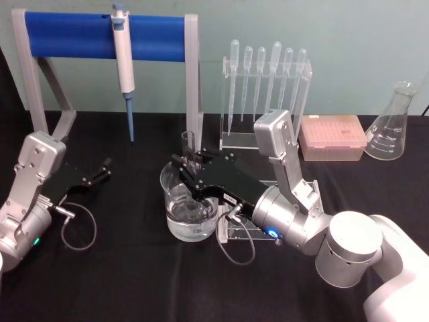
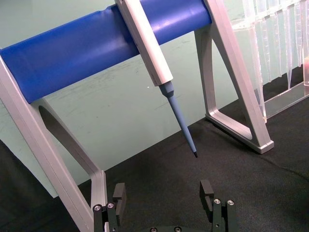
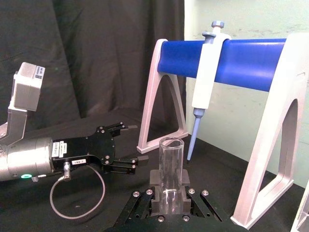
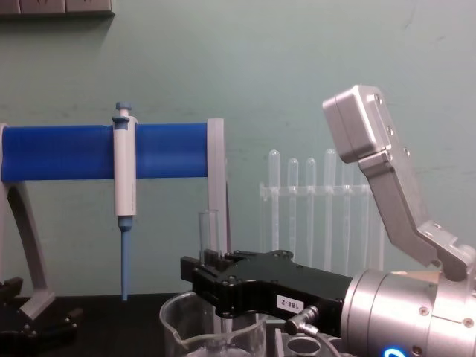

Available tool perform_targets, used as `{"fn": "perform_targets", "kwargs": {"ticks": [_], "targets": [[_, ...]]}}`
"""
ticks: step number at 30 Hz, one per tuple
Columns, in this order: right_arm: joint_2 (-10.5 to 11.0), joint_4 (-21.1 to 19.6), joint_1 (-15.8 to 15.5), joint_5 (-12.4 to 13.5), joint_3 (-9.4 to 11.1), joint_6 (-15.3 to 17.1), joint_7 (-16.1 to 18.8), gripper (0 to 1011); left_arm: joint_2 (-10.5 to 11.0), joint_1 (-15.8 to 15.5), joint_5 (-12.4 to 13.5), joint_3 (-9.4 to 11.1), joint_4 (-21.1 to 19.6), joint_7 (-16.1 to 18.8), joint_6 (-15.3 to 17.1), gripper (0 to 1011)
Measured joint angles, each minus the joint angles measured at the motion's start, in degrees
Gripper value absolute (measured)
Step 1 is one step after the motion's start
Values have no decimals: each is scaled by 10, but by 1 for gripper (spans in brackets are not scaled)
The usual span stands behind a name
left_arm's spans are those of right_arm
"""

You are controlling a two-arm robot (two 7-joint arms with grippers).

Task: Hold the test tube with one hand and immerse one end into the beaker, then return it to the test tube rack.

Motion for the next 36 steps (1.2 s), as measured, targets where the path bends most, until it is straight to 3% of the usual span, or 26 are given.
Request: {"fn": "perform_targets", "kwargs": {"ticks": [36], "targets": [[0, 0, 0, 0, 0, 0, 0, 226, 0, 0, 0, 0, 0, 0, 0, 1000]]}}
